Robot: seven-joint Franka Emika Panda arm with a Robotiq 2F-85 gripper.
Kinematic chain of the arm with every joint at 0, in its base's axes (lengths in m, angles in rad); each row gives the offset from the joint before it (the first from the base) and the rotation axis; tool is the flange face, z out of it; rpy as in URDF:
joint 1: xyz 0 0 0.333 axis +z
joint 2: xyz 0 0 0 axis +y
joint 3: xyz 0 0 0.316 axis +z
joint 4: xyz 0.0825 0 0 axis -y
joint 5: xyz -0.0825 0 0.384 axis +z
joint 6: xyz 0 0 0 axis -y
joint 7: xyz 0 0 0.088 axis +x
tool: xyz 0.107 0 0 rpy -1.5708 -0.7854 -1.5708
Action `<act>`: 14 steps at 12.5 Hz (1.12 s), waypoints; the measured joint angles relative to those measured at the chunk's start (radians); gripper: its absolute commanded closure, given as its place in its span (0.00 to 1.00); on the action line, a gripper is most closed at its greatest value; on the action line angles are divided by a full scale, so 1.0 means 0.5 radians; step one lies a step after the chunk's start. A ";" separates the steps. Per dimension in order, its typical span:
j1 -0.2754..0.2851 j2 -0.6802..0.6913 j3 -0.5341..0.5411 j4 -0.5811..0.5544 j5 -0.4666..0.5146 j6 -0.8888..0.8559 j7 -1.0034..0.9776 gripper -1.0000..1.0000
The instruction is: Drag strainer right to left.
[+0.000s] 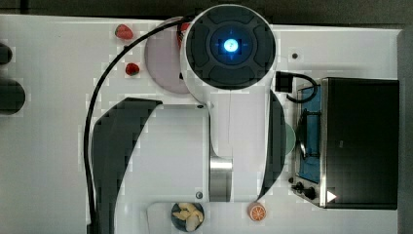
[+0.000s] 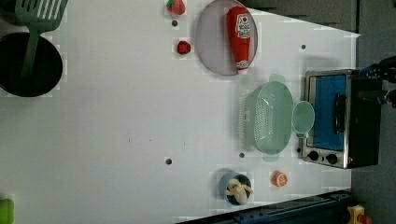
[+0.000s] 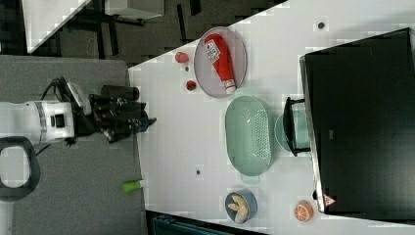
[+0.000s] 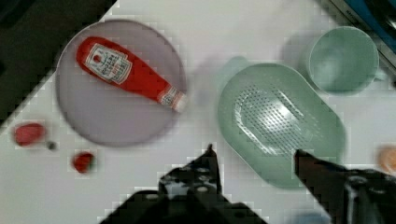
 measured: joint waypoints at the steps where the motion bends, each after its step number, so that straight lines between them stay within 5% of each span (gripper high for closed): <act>1: -0.007 -0.114 -0.009 -0.090 -0.006 -0.213 0.071 0.20; 3: -0.024 -0.447 -0.040 -0.244 0.006 -0.433 0.165 0.00; 7: -0.048 -0.779 -0.076 -0.250 -0.001 -0.276 0.230 0.00; 10: -0.064 -0.692 -0.081 -0.424 -0.029 0.033 0.377 0.00; 14: -0.044 -0.254 -0.077 -0.920 0.011 0.618 0.639 0.00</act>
